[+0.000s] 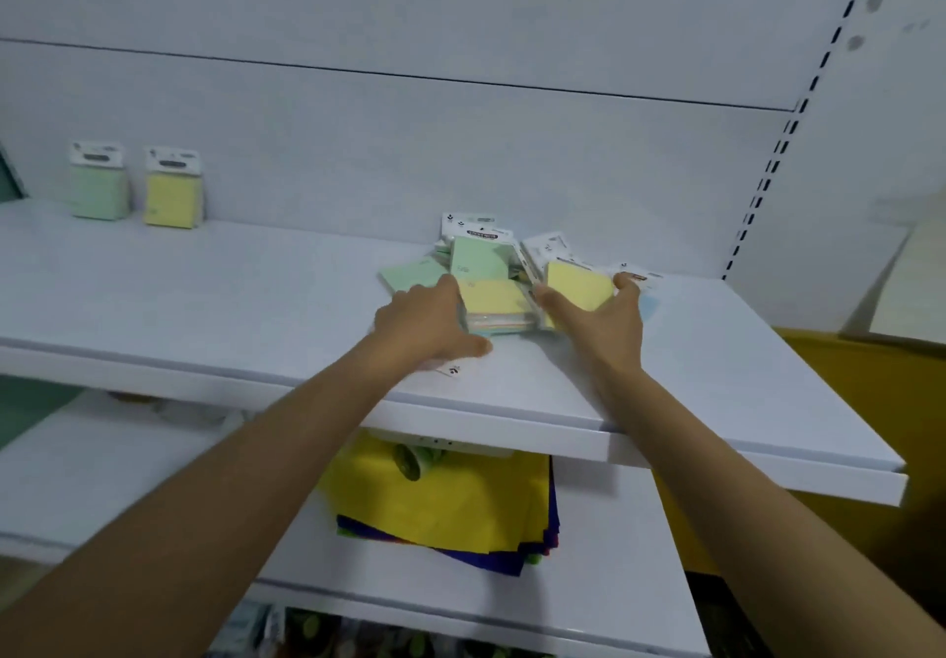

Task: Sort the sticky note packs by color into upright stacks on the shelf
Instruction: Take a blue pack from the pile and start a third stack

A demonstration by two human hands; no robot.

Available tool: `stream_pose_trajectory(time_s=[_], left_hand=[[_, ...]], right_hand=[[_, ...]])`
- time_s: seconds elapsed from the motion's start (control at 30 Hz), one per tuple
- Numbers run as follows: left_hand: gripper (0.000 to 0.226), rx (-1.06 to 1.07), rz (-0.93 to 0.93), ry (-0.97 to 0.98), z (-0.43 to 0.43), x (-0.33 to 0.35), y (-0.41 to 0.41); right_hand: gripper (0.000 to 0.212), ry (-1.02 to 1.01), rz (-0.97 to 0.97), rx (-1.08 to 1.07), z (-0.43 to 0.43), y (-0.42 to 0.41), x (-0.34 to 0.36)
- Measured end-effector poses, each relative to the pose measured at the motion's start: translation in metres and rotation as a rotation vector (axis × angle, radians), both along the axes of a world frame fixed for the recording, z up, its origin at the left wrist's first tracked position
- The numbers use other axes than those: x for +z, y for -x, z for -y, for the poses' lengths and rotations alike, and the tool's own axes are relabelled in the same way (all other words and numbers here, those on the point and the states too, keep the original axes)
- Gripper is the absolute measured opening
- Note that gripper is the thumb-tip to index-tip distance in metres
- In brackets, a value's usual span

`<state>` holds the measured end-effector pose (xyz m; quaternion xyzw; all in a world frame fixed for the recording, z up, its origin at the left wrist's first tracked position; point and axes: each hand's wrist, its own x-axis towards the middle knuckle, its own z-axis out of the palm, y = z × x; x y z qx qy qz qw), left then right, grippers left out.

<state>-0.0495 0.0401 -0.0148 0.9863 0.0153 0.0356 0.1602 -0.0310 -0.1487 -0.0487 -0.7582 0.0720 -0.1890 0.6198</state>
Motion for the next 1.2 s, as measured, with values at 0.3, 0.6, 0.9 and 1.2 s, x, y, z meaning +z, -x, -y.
stream_pose_trajectory(time_s=[0.3, 0.6, 0.9, 1.2], left_hand=[[0.103, 0.028, 0.206, -0.144, -0.001, 0.028, -0.007], [0.083, 0.223, -0.076, 0.762, -0.034, 0.005, 0.024], [0.014, 0.35, -0.031, 1.275, -0.054, 0.006, 0.028], [0.032, 0.273, -0.174, 0.983, -0.078, 0.02, 0.044]], right_hand=[[0.06, 0.171, 0.017, -0.019, 0.004, -0.009, -0.004], [0.053, 0.186, 0.04, 0.037, -0.001, -0.002, -0.002], [0.028, 0.167, 0.145, 0.159, -0.006, 0.008, 0.004], [0.013, 0.197, 0.293, 0.335, -0.044, 0.023, 0.007]])
